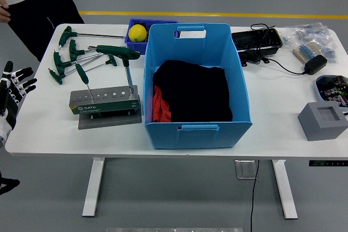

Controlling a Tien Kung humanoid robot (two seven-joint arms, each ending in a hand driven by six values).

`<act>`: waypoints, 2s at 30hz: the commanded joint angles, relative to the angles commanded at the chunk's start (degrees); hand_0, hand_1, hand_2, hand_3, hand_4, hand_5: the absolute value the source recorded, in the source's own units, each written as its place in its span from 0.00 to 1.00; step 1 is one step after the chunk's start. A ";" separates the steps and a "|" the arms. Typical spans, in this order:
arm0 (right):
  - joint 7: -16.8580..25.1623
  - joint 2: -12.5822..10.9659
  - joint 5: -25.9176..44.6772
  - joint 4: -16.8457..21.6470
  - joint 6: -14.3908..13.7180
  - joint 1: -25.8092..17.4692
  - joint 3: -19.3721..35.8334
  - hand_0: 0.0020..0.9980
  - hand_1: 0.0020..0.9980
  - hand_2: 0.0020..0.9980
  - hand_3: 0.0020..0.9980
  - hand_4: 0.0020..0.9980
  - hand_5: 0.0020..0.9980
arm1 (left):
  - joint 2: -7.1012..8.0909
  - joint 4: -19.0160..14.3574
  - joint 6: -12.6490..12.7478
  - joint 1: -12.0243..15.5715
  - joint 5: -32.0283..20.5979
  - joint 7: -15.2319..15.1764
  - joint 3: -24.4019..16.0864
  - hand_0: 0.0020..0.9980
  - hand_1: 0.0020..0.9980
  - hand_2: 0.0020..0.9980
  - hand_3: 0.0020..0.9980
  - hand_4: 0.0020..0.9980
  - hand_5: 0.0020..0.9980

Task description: Lift tool from toolbox,place it in box,lift tool from toolbox,place it in box

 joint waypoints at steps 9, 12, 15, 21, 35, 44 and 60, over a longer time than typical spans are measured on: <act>0.02 0.00 0.11 -0.03 0.04 0.03 -0.08 0.68 0.66 0.73 0.57 0.80 0.67 | 0.03 0.06 -0.04 -0.20 0.04 0.01 0.14 0.78 0.77 0.82 0.73 0.92 1.00; 0.00 0.00 0.08 -0.03 0.05 0.01 -0.06 0.68 0.66 0.73 0.57 0.80 0.67 | 0.01 0.12 -0.04 -0.17 0.06 0.01 0.09 0.78 0.77 0.82 0.73 0.92 1.00; -0.02 0.00 -0.02 -0.04 0.07 0.00 -0.02 0.69 0.66 0.73 0.57 0.80 0.67 | -0.01 0.18 -0.08 -0.14 0.06 0.00 0.08 0.78 0.77 0.82 0.73 0.92 1.00; -0.04 0.00 -0.19 -0.05 0.12 -0.02 0.09 0.69 0.66 0.73 0.57 0.80 0.67 | 0.03 0.19 -0.12 -0.20 0.07 -0.01 0.07 0.78 0.77 0.82 0.73 0.92 1.00; -0.15 0.07 -0.35 -0.08 0.15 -0.20 0.40 0.69 0.66 0.73 0.57 0.80 0.67 | 0.61 -0.20 1.13 -0.17 0.38 -1.25 0.80 0.78 0.77 0.82 0.73 0.92 1.00; -0.35 0.15 -1.21 -0.14 0.35 -0.80 1.17 0.69 0.66 0.73 0.57 0.80 0.68 | 6.50 -5.56 6.37 -5.99 18.55 -3.75 4.94 0.90 0.90 0.94 0.85 1.00 0.71; -0.89 0.05 -3.24 -0.52 1.48 -1.09 3.24 0.69 0.67 0.73 0.57 0.80 0.68 | 14.35 -3.10 -3.85 -27.86 41.63 10.33 33.30 0.94 0.97 1.00 0.93 1.00 0.61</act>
